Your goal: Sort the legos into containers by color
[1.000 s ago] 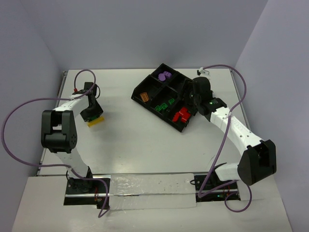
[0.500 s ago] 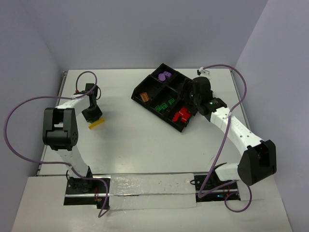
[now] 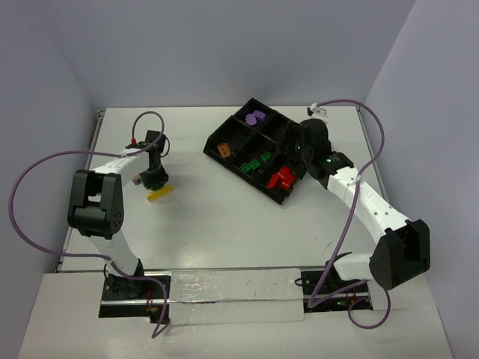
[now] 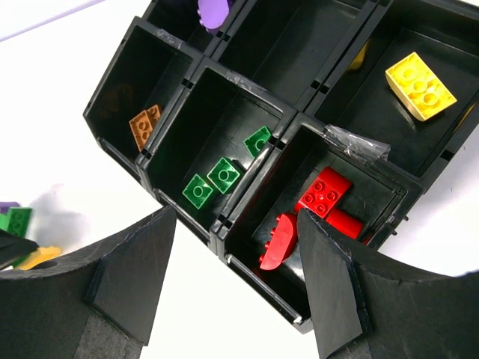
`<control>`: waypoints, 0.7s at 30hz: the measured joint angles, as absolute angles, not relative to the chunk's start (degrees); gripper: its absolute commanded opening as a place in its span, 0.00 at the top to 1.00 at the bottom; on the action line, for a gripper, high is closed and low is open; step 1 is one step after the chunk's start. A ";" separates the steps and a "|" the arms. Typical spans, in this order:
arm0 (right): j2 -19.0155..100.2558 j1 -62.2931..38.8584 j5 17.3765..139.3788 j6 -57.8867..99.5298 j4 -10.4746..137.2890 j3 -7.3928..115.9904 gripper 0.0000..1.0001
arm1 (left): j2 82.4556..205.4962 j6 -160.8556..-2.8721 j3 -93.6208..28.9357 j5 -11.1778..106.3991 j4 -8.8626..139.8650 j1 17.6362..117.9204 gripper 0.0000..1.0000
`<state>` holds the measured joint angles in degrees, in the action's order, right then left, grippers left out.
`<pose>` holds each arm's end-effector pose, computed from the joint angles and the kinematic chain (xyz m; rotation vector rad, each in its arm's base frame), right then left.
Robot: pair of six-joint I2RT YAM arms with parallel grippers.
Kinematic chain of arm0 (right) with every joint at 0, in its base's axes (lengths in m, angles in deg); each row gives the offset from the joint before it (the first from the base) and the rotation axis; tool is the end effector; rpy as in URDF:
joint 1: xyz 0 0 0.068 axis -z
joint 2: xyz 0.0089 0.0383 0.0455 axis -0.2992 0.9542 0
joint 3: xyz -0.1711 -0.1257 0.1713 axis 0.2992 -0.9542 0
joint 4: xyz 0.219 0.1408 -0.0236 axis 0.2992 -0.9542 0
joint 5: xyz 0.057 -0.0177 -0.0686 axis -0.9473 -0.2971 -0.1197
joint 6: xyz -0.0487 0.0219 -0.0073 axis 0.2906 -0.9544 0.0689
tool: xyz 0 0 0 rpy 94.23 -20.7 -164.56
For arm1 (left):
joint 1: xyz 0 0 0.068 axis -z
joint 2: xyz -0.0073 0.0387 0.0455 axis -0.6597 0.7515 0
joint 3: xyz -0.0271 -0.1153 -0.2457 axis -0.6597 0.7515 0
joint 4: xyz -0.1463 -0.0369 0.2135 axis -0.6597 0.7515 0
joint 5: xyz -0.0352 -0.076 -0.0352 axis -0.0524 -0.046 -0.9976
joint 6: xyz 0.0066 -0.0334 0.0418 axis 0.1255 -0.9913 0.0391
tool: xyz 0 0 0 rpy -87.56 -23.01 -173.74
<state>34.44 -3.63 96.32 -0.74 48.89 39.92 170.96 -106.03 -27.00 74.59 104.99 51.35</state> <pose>0.2813 0.1014 0.3165 0.2438 2.0676 0.3441 0.3391 -0.0486 0.1747 -0.6727 2.6483 0.2551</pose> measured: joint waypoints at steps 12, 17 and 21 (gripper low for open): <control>31.55 -10.62 87.35 0.36 51.20 37.85 0.27 | 158.27 -114.24 -26.56 66.51 105.93 55.69 0.80; 31.55 -17.15 79.75 -1.58 57.24 36.52 0.27 | 150.06 -122.47 -26.01 59.91 102.67 55.70 0.84; 32.12 -20.38 75.22 -4.85 63.41 34.67 0.27 | 146.46 -128.35 -24.64 55.31 99.48 55.82 0.84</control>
<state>32.12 -20.38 75.22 -4.85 63.41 34.67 146.46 -128.35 -24.64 55.31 99.48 55.82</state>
